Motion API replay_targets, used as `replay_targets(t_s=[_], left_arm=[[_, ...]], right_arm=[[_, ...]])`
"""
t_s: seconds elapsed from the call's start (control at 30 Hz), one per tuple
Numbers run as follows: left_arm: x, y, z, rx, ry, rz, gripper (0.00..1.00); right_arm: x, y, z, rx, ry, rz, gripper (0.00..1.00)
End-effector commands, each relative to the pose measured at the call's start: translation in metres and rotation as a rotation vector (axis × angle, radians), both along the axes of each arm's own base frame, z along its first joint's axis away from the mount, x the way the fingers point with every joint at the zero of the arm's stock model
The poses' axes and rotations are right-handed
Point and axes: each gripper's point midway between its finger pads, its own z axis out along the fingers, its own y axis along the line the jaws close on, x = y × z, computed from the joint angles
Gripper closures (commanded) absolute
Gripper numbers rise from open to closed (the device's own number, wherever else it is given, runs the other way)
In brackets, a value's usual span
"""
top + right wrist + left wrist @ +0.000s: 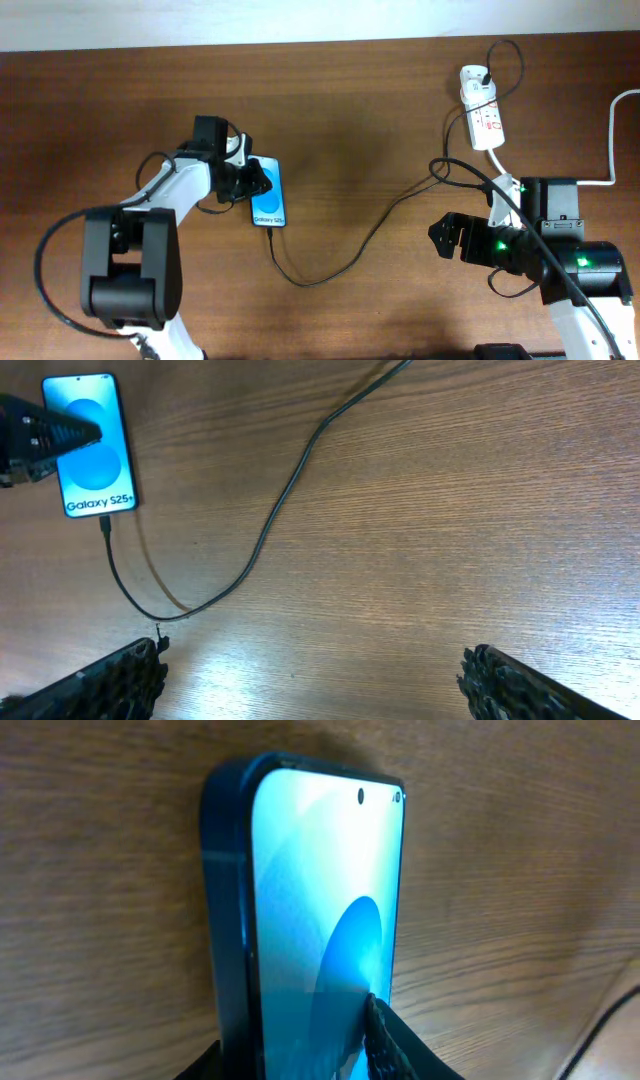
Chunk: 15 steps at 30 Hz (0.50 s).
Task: Plug charger to phone and switch on socket
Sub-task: 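Open the left gripper and release the phone on the table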
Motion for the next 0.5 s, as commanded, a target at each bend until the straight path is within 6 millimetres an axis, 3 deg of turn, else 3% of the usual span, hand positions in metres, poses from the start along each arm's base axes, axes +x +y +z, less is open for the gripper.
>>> replay_targets(t_s=[0.0, 0.17, 0.4, 0.47], left_arm=[[-0.018, 0.009, -0.039, 0.054, 0.111, 0.012, 0.67], [-0.021, 0.012, -0.042, 0.072, 0.127, 0.017, 0.55], [-0.03, 0.032, -0.047, 0.137, 0.175, 0.051, 0.36], [-0.03, 0.036, -0.047, 0.136, 0.179, 0.062, 0.23]], right_arm=[[0.001, -0.003, 0.002, -0.012, -0.009, 0.0, 0.02], [0.001, -0.003, 0.002, -0.012, -0.007, -0.001, 0.02], [0.001, -0.003, 0.002, -0.012, -0.008, -0.001, 0.02], [0.001, -0.003, 0.002, -0.012, -0.008, -0.001, 0.02]])
